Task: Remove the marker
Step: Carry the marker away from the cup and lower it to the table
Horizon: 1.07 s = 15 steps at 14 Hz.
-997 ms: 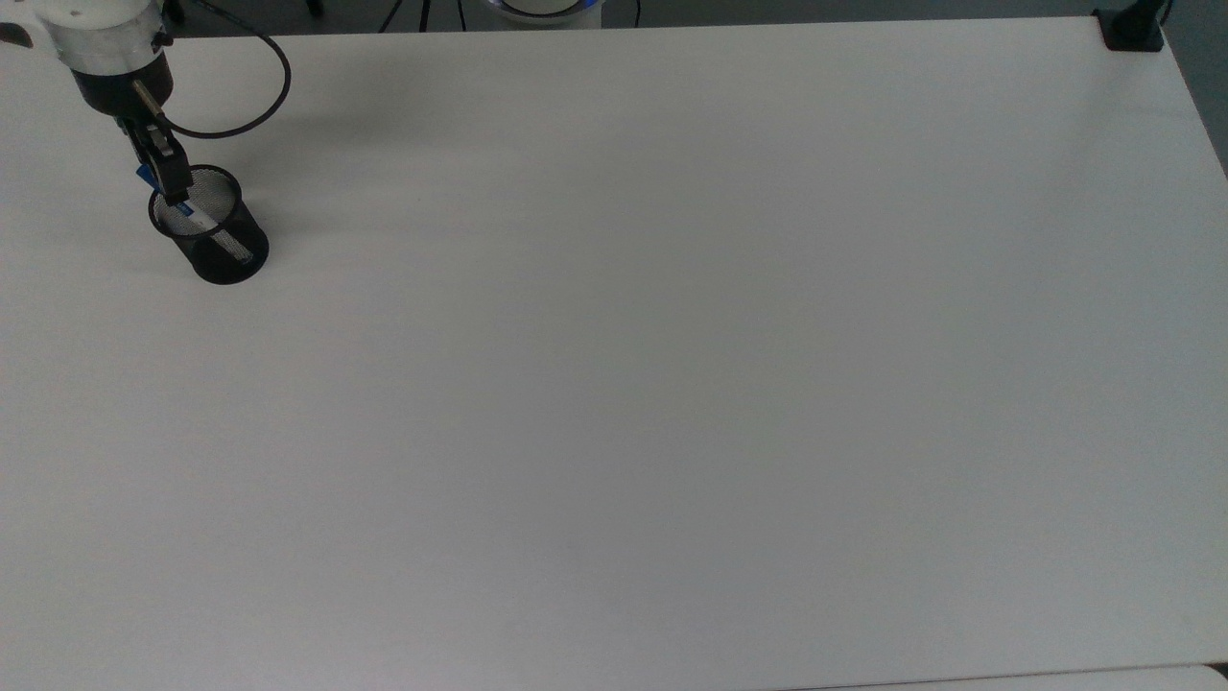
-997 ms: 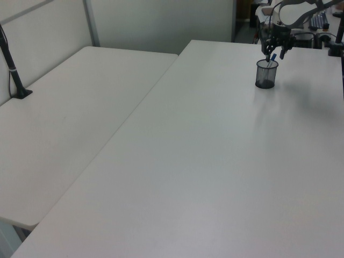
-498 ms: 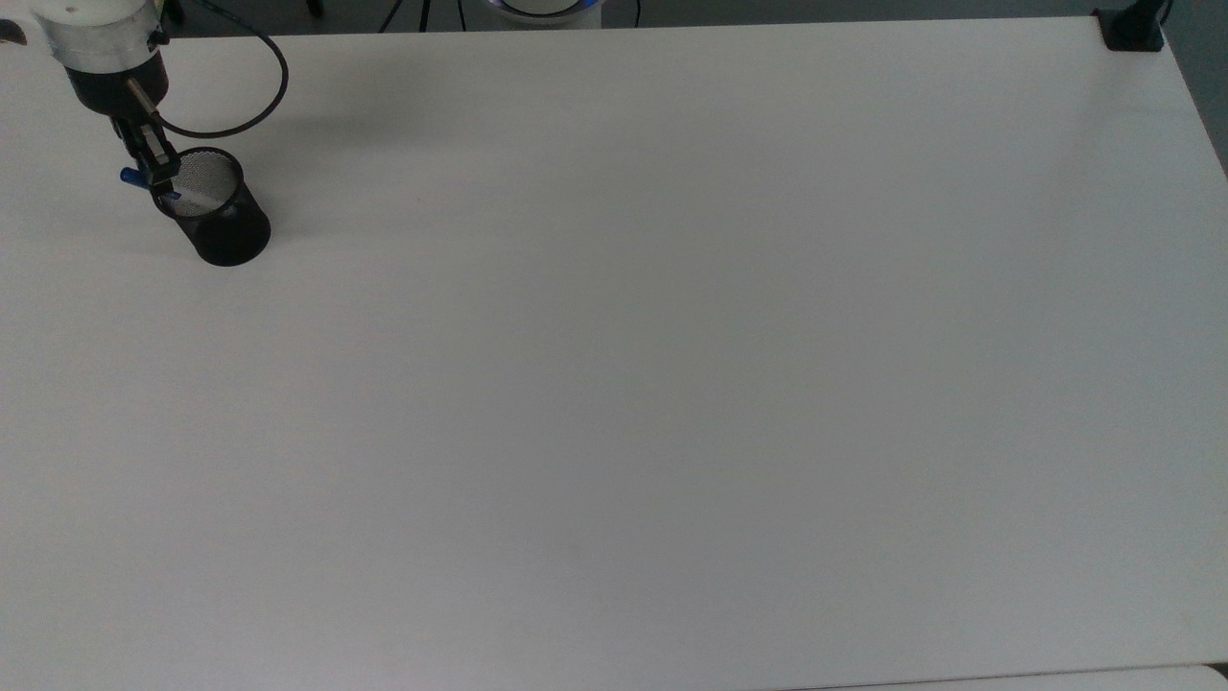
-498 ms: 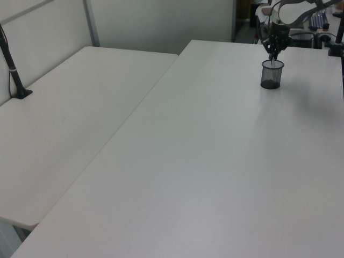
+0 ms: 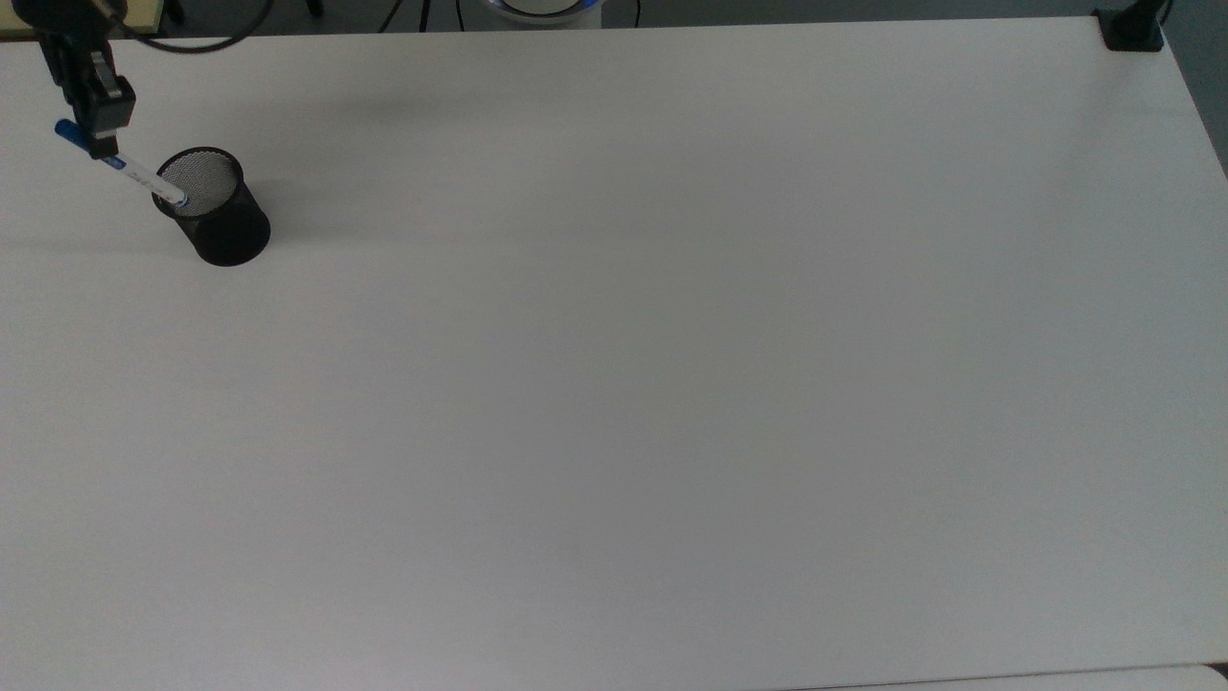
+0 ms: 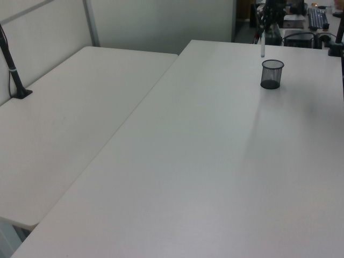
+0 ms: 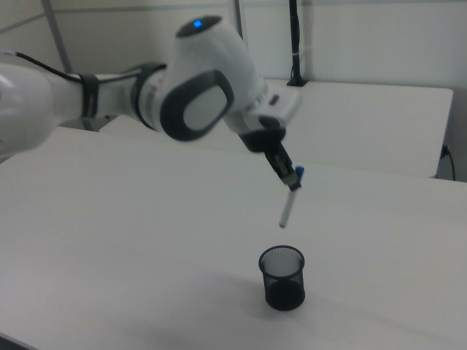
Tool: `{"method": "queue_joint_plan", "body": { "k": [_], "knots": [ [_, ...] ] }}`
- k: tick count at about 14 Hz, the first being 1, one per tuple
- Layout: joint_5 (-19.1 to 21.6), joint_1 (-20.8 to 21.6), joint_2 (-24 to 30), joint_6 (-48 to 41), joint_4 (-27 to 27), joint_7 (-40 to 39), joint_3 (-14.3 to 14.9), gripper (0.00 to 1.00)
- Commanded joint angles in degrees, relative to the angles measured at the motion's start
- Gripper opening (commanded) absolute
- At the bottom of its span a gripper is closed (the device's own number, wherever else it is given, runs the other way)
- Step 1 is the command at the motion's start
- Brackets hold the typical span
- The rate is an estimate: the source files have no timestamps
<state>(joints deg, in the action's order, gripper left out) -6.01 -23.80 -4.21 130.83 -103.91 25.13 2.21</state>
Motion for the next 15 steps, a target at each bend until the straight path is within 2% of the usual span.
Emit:
{"method": "queue_joint_plan", "body": {
  "k": [1,2,3,5,6,9,13,15],
  "knots": [
    [3.7,0.2,1.4,-11.9,8.1,-5.0,-5.7,0.00],
    [4.3,0.2,1.3,-15.3,9.2,-8.2,-7.6,0.00],
    [4.4,0.2,1.1,-19.9,9.3,-13.7,-11.4,0.00],
    [4.4,0.5,0.0,-25.5,9.0,-23.0,-16.7,0.00],
    [4.4,1.4,-1.0,-27.5,8.5,-26.5,-17.7,0.00],
    [4.3,5.1,-5.1,-31.2,7.1,-36.5,-18.1,0.00],
    [2.5,7.7,-10.7,-28.6,6.0,-36.8,-18.1,0.00],
    [2.3,8.4,-12.8,-21.1,2.7,-33.9,-18.1,0.00]
  ]
}}
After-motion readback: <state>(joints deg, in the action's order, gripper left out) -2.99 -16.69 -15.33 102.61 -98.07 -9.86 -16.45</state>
